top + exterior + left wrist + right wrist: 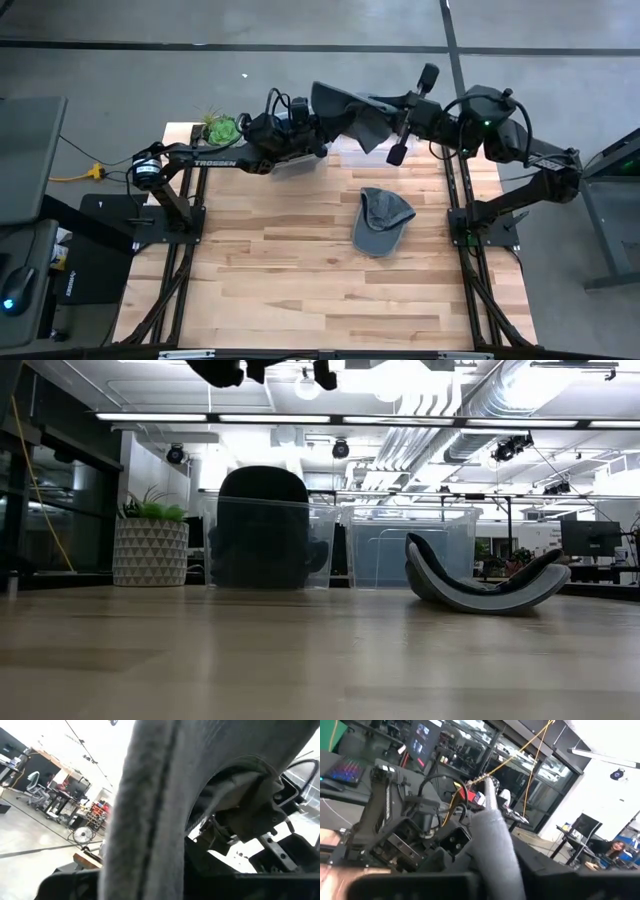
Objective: Pick & Place hat
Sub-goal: Put the left gray cap into the right transparent bin
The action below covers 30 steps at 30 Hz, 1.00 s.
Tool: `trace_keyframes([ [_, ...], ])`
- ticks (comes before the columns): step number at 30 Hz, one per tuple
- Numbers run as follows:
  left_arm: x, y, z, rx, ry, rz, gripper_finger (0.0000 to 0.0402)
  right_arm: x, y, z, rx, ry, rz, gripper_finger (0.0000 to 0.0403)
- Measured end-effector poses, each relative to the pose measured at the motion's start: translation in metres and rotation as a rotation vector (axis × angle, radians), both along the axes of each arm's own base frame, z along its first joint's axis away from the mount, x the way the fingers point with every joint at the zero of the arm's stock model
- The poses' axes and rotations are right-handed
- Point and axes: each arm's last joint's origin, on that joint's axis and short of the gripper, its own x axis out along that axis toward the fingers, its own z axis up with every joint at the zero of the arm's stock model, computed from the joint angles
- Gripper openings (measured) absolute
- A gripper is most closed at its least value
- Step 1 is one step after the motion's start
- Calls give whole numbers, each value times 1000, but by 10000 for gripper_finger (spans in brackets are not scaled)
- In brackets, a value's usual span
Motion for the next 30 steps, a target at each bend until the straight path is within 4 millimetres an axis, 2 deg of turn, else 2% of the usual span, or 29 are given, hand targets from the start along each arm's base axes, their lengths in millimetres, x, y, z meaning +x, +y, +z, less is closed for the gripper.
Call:
trace_keyframes([
  [6, 0, -1, 1, 4, 1, -8, 1, -4, 2, 1, 39, -19, -8, 124],
  [12, 0, 0, 0, -4, 9, -4, 0, -15, 4, 5, 91, -42, 42, 167],
  [18, 2, 0, -2, -19, 36, 8, 0, -25, 8, 7, 156, -51, 148, 180],
  [26, 8, 2, -15, -30, 187, 11, 0, -47, 10, 10, 167, -44, 127, 181],
  [30, 10, 2, -22, -31, 261, 2, 0, -61, 11, 12, 235, -61, 131, 181],
])
